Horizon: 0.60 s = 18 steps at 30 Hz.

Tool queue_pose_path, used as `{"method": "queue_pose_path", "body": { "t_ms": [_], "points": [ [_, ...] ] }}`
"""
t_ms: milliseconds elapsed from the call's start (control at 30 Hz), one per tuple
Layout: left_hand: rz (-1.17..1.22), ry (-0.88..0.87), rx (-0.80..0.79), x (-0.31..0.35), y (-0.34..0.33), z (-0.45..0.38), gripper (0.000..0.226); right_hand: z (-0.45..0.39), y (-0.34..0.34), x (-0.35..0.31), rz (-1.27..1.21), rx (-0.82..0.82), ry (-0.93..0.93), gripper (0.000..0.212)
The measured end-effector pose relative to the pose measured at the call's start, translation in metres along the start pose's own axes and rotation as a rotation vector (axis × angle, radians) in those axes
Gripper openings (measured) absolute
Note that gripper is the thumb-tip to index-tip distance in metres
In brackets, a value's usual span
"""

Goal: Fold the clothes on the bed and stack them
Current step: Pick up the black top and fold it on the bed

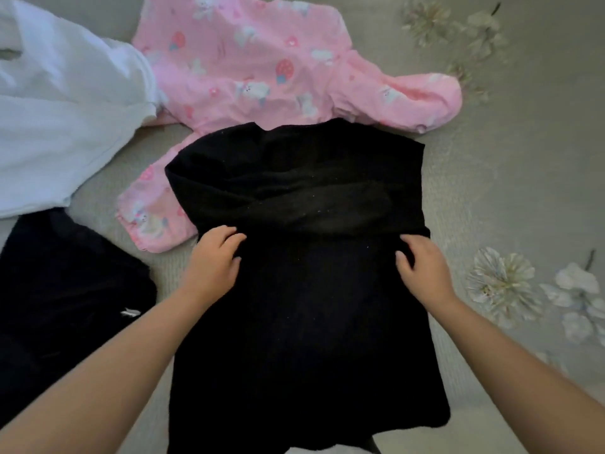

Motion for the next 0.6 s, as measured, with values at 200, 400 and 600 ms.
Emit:
{"method": "queue_pose_path", "body": {
  "t_ms": [200, 400, 600],
  "points": [
    [0.098, 0.351, 0.145, -0.047, 0.016, -0.007, 0.052, -0.078, -0.003, -0.030, 0.088, 0.000, 0.076, 0.052],
    [0.045, 0.322, 0.153, -0.068, 0.036, -0.024, 0.018, -0.134, 0.008, -0.029, 0.337, -0.266, -0.027, 0.054],
    [0.459, 0.210, 0.378, -0.062, 0.074, -0.027, 0.018, -0.112, 0.055, -0.034, -0.212, -0.106, 0.096, 0.013]
  ]
}}
Point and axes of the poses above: each hand's wrist, its own z-axis away from the middle knuckle, its own y-axis out of the back of the hand, x = y × z, the point moved 5 cm from there along -z, towards the middle knuckle, and after that the axes turned 15 degrees about -x, right-handed, at the moved point
